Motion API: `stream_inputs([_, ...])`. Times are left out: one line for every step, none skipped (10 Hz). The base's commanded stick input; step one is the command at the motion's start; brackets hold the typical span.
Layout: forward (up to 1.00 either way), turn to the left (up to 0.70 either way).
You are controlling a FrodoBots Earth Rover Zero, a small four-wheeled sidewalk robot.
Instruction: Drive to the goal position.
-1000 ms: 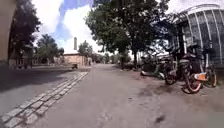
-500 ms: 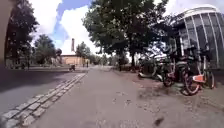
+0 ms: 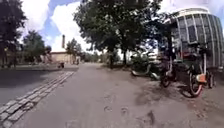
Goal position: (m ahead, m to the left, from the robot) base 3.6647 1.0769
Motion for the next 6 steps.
stream_inputs([0.85,0.01])
stream_inputs([0.85,0.01])
stream_inputs([0.85,0.01])
stream_inputs([0.85,0.01])
stream_inputs([0.85,0.01])
stream_inputs([0.85,0.01])
